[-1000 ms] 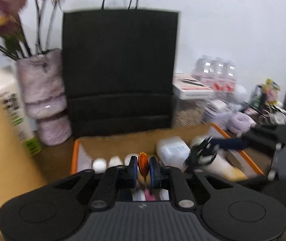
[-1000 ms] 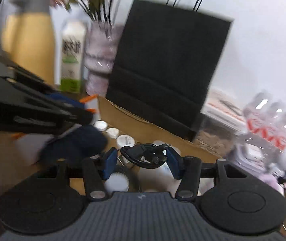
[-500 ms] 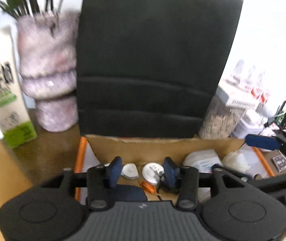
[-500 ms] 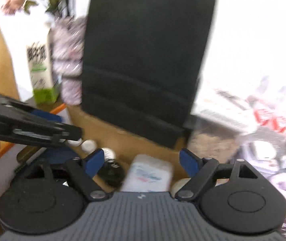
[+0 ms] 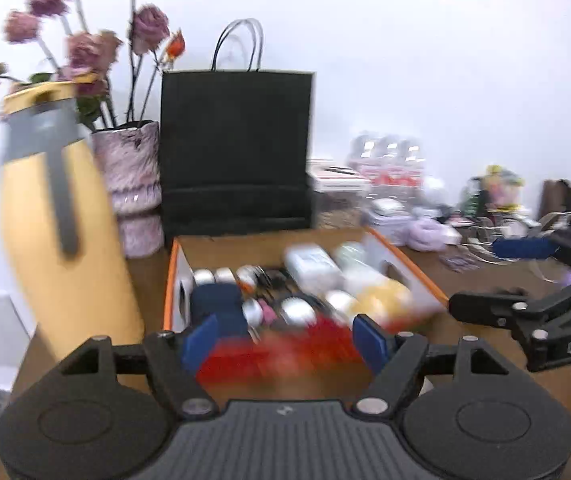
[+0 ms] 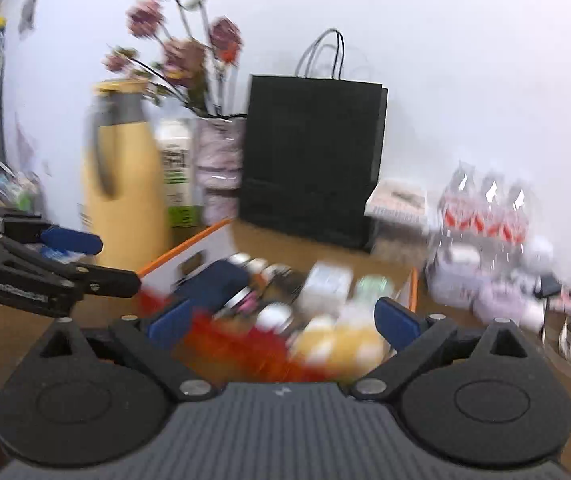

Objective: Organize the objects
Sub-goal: 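Withdraw both tools from the box toward the table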

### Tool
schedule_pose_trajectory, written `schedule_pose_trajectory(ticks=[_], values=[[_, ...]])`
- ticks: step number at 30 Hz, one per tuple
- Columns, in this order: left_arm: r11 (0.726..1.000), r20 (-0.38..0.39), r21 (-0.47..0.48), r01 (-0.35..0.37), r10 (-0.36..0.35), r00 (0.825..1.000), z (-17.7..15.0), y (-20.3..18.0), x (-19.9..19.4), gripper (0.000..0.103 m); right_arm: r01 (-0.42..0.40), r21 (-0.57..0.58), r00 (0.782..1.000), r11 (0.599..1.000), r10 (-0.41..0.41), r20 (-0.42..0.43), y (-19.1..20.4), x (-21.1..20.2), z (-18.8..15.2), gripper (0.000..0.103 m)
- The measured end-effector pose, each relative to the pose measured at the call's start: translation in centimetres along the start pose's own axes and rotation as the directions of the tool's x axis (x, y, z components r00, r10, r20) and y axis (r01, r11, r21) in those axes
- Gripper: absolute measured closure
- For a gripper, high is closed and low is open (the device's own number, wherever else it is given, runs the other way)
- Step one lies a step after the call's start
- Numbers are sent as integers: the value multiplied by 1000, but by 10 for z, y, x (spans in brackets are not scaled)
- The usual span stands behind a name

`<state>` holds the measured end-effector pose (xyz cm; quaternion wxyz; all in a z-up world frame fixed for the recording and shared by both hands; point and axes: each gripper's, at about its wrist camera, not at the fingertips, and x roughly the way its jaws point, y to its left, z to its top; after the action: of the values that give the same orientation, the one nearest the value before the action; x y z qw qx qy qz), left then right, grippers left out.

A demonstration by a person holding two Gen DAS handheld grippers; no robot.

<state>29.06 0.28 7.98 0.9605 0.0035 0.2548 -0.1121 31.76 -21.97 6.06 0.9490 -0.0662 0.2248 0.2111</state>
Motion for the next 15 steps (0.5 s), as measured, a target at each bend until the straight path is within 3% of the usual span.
schedule_pose_trajectory(ticks=[3, 5, 7, 9, 12, 15], values=[[992, 69, -35, 123, -120, 990, -57, -12, -64, 7, -54, 83, 998, 995, 52, 27, 20, -58, -49, 0], [980, 13, -94, 173, -173, 985, -89, -18, -83, 9, -68, 144, 998, 987, 66, 18, 34, -86, -78, 0], [989, -48, -84, 117, -122, 991, -115, -32, -97, 11, -37, 188, 999, 982, 38, 0, 46, -108, -103, 0], [998, -70, 9, 61, -61, 996, -128, -43, -112, 13, -44, 177, 998, 983, 52, -41, 56, -128, -120, 0], [999, -49, 26, 37, -36, 998, -133, -40, -138, 12, 5, 97, 995, 995, 5, -104, 61, -154, -131, 0], [999, -21, 13, 34, -34, 999, -132, -40, -151, 12, 44, 101, 996, 994, -36, -82, 57, -178, -135, 0]])
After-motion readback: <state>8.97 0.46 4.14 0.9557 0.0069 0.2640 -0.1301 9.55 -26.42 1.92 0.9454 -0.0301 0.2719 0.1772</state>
